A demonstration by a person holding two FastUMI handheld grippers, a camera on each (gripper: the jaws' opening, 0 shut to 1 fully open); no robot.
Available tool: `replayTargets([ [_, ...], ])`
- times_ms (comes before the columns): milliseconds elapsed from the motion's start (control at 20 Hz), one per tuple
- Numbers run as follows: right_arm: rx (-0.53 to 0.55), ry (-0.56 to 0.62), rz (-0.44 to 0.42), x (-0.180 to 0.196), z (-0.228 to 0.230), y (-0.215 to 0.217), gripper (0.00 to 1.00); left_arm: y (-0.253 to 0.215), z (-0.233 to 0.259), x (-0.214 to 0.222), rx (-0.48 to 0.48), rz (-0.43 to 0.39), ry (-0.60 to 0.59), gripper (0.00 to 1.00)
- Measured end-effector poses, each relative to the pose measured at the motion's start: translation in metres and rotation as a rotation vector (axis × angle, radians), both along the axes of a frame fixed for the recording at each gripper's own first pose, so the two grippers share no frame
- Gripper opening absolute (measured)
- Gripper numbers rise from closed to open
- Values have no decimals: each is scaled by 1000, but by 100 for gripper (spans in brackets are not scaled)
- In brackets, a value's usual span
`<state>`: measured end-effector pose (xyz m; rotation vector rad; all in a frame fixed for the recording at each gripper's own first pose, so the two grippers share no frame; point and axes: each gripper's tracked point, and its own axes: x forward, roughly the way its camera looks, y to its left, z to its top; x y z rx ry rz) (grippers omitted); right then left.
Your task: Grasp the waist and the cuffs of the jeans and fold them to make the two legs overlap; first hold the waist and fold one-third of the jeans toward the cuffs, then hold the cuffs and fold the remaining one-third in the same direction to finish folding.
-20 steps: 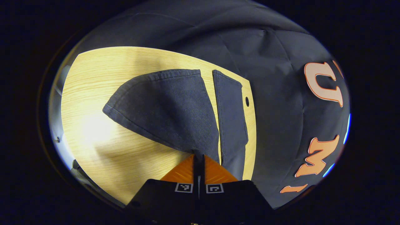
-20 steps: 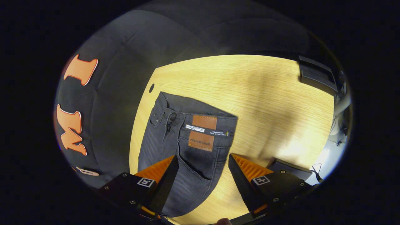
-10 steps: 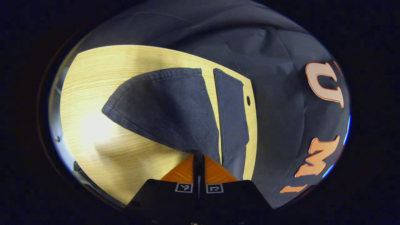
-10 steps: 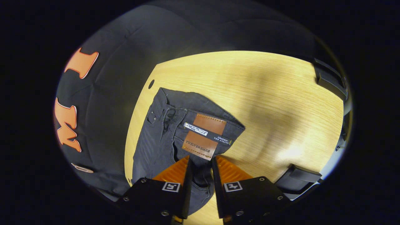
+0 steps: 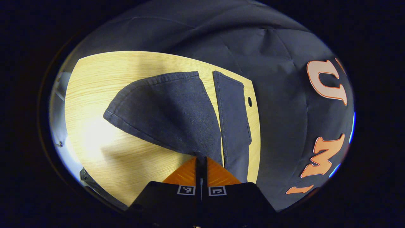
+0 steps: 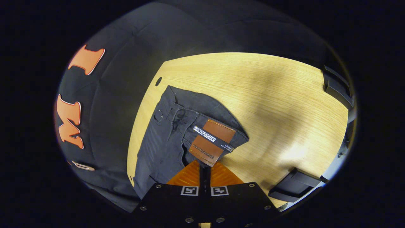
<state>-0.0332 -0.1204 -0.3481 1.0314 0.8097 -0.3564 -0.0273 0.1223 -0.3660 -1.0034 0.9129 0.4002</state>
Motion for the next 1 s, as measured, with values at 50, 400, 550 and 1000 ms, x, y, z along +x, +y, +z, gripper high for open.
replayTargets([
  [50, 23, -17, -9, -2, 10, 1, 0, 1, 5, -5, 5, -5, 12, 1],
  [400, 52, -83, 22, 22, 61, 3, 0, -15, 46, 1, 53, -72, 122, 1],
  [550, 54, -100, 25, 56, 75, 9, 0, -15, 57, 10, 134, -80, 198, 1],
  [1000, 96, -65, 61, 168, 76, 18, 0, -36, 34, 124, 202, -126, 367, 1],
])
